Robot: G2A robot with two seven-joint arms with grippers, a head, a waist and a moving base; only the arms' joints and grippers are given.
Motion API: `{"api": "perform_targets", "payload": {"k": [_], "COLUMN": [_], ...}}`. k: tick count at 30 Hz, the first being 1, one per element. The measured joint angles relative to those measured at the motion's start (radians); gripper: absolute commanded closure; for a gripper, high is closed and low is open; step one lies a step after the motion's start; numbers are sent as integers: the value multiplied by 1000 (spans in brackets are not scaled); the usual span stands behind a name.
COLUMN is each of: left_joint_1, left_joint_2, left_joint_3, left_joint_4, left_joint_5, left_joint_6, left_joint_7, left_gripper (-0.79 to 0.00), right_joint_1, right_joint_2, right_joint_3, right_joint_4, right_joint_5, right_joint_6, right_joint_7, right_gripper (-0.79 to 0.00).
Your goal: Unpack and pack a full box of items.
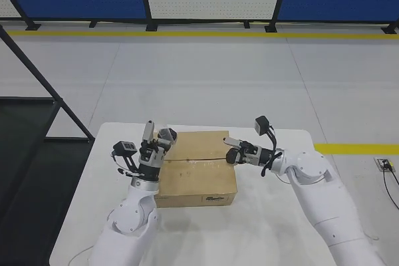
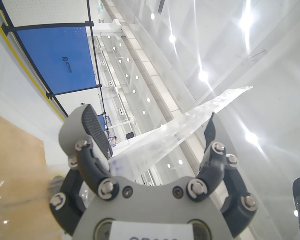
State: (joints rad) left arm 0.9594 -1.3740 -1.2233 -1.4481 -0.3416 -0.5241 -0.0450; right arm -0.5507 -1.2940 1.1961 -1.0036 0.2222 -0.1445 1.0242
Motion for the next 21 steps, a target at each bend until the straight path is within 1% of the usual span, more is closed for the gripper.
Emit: {"api": "perform_targets", "payload": {"k": [8, 15, 21], "left_joint_1": [-5, 4, -5], "left_joint_2": [-8, -17, -26], "left_joint_3": [15, 38, 56], "left_joint_4": [14, 19, 40], "left_joint_5": [48, 98, 122], "left_joint_6": [5, -2, -1], "left_joint_7": [-6, -8, 4], "left_gripper": [-785, -785, -785], "right_joint_1": [-24, -74, -115], "right_joint_2": [13, 31, 43], "right_joint_3": [30, 76, 104], "right_joint_4": [-16, -54, -86], "right_joint_5": [15, 30, 39], "right_joint_6": [-14, -29, -32], "right_joint_7": [-7, -10, -17], "right_gripper": [-785, -785, -785]}}
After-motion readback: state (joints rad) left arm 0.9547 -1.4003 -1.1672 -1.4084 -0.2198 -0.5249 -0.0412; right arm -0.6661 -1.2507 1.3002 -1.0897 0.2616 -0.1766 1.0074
